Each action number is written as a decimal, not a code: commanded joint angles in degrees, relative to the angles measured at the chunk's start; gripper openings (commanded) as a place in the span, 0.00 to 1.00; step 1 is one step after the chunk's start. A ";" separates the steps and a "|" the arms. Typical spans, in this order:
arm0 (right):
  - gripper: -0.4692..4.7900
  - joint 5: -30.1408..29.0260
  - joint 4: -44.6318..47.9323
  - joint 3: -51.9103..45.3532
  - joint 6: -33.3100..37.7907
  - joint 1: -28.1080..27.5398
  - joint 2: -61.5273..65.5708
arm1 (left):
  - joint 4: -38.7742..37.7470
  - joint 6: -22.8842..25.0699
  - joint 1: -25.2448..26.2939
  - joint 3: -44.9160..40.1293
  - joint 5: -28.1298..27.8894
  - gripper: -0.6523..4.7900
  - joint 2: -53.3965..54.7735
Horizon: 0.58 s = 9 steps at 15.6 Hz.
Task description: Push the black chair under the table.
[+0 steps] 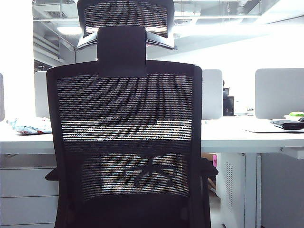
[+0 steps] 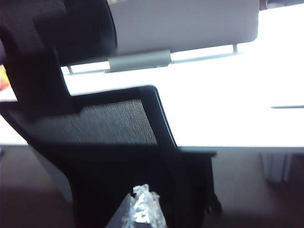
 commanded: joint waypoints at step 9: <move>0.07 0.13 0.31 0.22 -0.57 0.07 0.24 | -5.25 4.50 0.02 0.09 -7.28 0.11 -4.79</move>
